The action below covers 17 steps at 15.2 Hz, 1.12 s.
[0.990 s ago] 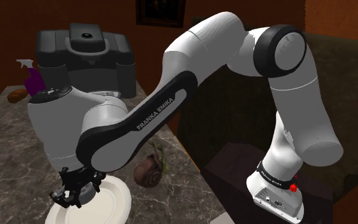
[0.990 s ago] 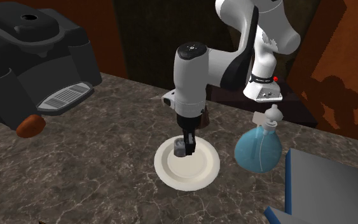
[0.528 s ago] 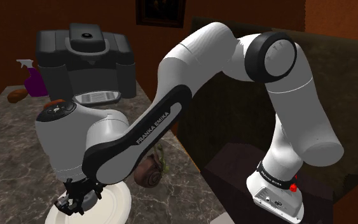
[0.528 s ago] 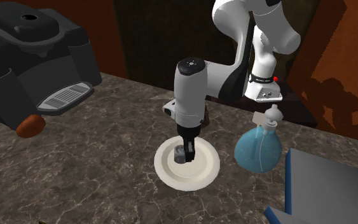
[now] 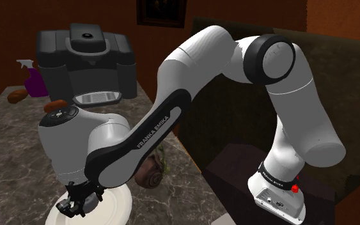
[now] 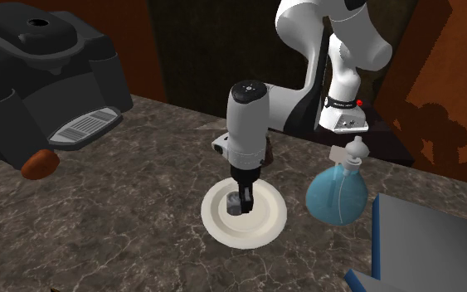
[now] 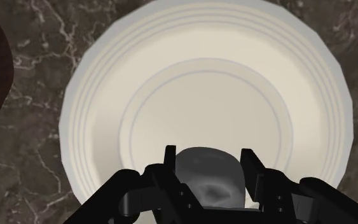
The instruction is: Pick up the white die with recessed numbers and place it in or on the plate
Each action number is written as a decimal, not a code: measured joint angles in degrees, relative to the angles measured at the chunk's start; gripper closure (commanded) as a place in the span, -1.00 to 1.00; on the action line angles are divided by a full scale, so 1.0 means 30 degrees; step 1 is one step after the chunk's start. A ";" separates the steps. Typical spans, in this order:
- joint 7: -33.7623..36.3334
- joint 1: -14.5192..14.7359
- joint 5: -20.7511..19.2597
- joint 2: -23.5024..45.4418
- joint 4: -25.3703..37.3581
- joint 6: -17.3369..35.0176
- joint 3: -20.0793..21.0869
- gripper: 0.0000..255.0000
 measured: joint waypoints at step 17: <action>-0.0400 -0.0345 0.0688 -0.1397 0.0206 -0.1592 0.0543 -1.00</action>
